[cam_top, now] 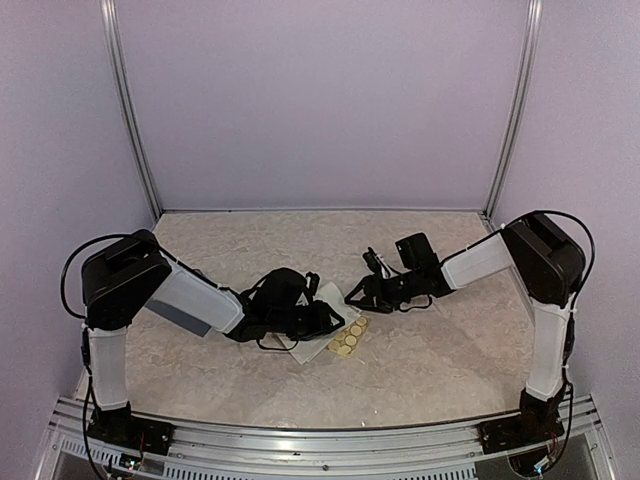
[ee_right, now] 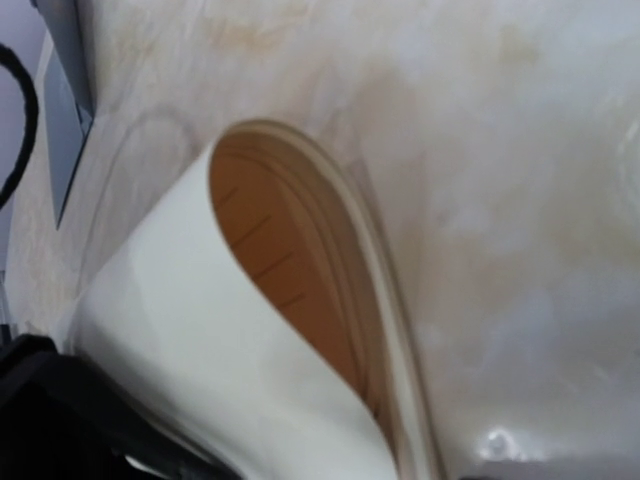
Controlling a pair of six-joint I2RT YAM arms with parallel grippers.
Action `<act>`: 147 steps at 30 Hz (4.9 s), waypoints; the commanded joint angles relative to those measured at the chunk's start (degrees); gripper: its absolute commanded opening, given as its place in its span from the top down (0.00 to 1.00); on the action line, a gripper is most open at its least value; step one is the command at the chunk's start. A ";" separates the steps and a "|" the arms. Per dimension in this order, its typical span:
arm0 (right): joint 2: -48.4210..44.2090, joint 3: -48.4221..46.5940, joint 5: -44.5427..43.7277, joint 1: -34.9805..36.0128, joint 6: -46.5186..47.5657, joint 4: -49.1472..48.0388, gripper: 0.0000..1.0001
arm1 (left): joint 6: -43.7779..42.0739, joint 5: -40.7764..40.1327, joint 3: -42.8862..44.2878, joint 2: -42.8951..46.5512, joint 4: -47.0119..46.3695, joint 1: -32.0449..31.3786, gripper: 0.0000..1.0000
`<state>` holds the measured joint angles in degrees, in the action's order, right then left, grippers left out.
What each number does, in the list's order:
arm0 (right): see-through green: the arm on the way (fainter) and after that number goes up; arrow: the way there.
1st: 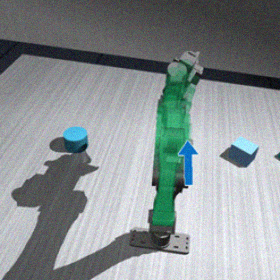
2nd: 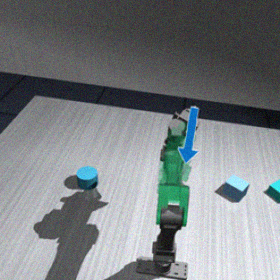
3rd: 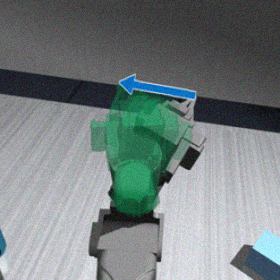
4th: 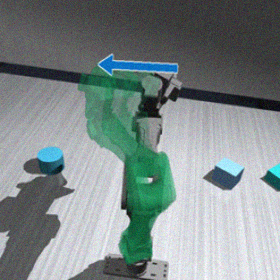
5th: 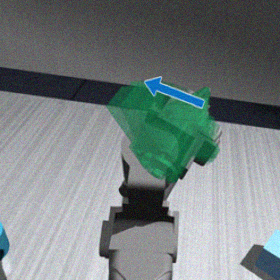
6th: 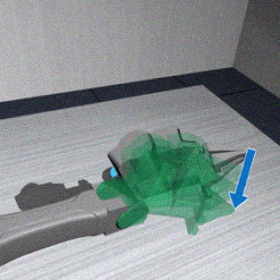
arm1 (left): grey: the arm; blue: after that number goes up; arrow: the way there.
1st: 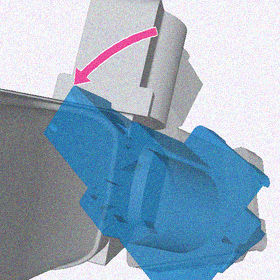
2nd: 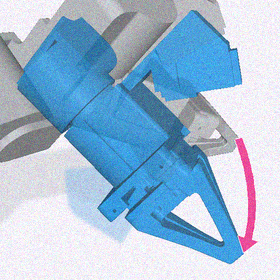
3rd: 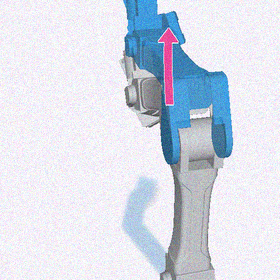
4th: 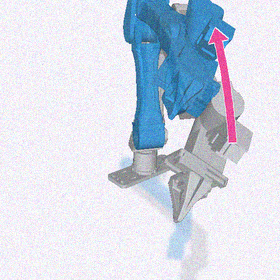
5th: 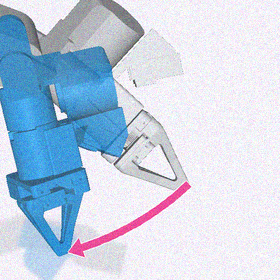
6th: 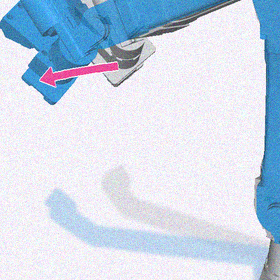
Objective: Place the letter into the envelope and seal it
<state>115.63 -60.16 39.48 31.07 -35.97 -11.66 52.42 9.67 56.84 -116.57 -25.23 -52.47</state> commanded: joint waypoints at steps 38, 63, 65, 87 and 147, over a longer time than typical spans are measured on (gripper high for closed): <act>-4.29 1.58 -2.83 1.41 1.58 3.09 1.00 | -6.17 -0.60 -4.57 9.69 4.13 0.62 0.41; -30.46 2.03 12.71 4.44 19.85 19.63 1.00 | -36.34 16.19 -2.15 39.93 32.04 10.44 0.14; -30.87 2.77 13.03 5.21 20.25 19.74 1.00 | -36.76 15.21 -1.35 39.06 32.62 10.92 0.12; -34.68 -1.04 26.68 14.98 26.65 23.80 1.00 | -38.81 29.91 -8.96 38.64 17.67 5.60 0.01; -12.04 5.82 9.68 6.64 18.99 10.19 1.00 | -21.44 17.50 -17.17 20.09 3.07 4.25 0.01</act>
<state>102.30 -52.40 48.60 38.41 -18.44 -1.13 28.82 25.23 40.10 -94.96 -17.72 -49.04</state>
